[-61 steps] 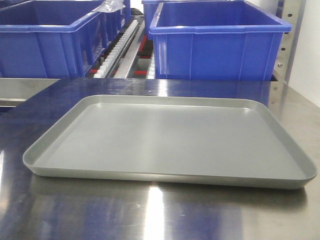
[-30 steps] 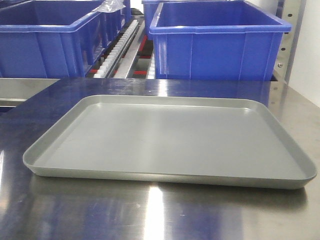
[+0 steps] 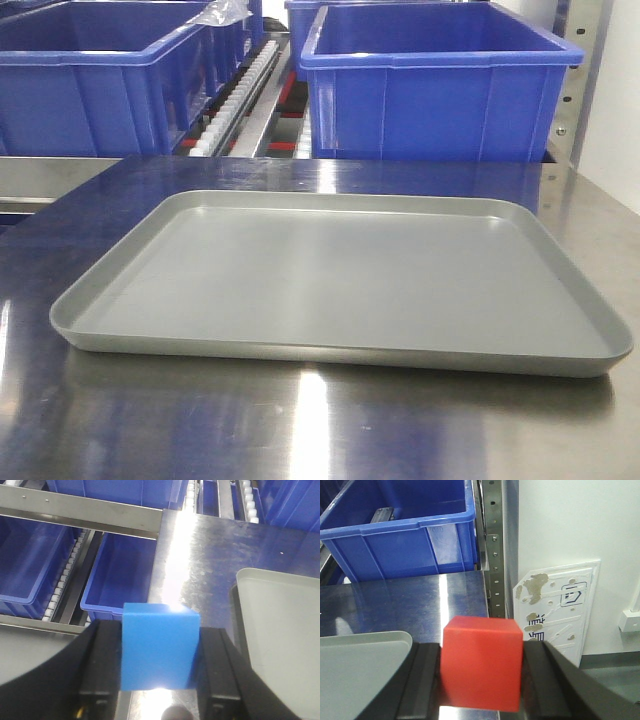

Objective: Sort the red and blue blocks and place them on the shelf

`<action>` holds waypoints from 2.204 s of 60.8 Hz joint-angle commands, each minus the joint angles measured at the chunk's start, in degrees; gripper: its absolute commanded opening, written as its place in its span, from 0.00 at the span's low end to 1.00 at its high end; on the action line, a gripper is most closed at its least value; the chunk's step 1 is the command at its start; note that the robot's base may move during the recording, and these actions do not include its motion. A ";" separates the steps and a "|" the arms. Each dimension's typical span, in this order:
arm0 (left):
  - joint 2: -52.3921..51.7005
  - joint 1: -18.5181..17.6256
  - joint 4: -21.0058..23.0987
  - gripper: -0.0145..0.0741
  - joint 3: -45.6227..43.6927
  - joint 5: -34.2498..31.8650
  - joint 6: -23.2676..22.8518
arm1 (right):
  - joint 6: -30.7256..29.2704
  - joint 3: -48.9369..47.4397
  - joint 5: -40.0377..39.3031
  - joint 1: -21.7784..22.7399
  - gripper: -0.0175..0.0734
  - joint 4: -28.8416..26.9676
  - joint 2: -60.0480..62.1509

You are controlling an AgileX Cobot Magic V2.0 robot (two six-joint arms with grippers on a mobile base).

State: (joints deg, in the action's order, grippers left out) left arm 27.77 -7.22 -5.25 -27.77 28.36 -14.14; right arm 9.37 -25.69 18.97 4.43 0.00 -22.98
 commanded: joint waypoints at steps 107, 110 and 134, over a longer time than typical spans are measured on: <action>0.22 0.11 -0.26 0.30 -1.71 -4.78 -0.10 | -0.34 -1.55 -5.67 0.12 0.26 0.85 -0.23; 0.22 0.11 -0.26 0.30 -1.71 -4.78 -0.10 | -0.34 -1.55 -5.67 0.12 0.26 0.85 -0.23; 0.22 0.11 -0.26 0.30 -1.71 -4.78 -0.10 | -0.34 -1.55 -5.67 0.12 0.26 0.85 -0.23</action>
State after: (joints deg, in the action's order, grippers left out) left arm 27.77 -7.22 -5.30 -27.77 28.27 -14.14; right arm 9.37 -25.69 18.97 4.43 0.00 -22.98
